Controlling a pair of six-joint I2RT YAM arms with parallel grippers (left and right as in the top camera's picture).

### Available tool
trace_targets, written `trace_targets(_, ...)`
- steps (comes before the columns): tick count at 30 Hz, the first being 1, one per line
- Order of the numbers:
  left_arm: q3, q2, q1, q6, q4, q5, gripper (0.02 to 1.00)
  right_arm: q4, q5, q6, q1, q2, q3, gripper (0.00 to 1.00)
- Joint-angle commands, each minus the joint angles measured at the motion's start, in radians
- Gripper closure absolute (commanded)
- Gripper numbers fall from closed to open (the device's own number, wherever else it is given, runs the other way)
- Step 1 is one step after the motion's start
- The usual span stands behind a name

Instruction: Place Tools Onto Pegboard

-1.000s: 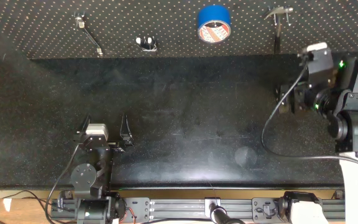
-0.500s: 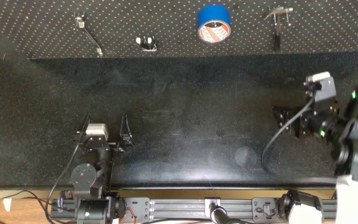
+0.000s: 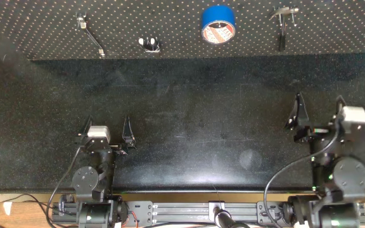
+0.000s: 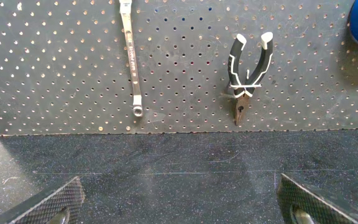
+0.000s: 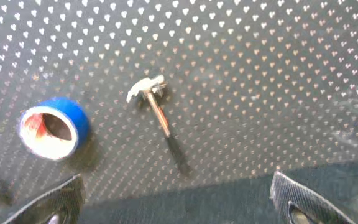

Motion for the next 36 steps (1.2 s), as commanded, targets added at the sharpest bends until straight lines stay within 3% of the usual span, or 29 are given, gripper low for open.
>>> trace_targets(1,-0.002,-0.010,-0.002,0.009,-0.008,-0.003,0.023,0.204,0.024,-0.055,0.039,-0.068,-0.253,0.025)
trace_targets(4,-0.002,-0.010,-0.002,0.009,-0.008,-0.003,0.023,0.250,-0.078,-0.113,0.041,-0.116,-0.334,0.025)
trace_targets(7,-0.002,-0.010,-0.002,0.009,-0.008,-0.003,0.023,0.232,-0.218,-0.282,0.041,-0.182,-0.386,0.025)
trace_targets(9,-0.002,-0.010,-0.002,0.009,-0.008,-0.003,0.023,0.136,-0.249,-0.304,0.039,-0.228,-0.387,0.025)
trace_targets(12,-0.002,-0.010,-0.002,0.009,-0.008,-0.003,0.023,0.036,-0.251,-0.304,0.019,-0.280,-0.387,0.025)
trace_targets(20,-0.002,-0.010,-0.002,0.009,-0.008,-0.003,0.023,0.035,-0.251,-0.325,-0.066,-0.301,-0.387,0.025)
trace_targets(30,-0.002,-0.010,-0.002,0.009,-0.008,-0.003,0.023,0.033,-0.194,-0.147,-0.072,-0.301,-0.387,0.025)
trace_targets(36,-0.002,-0.010,-0.002,0.009,-0.008,-0.003,0.023,0.033,-0.198,-0.145,-0.072,-0.300,-0.387,0.023)
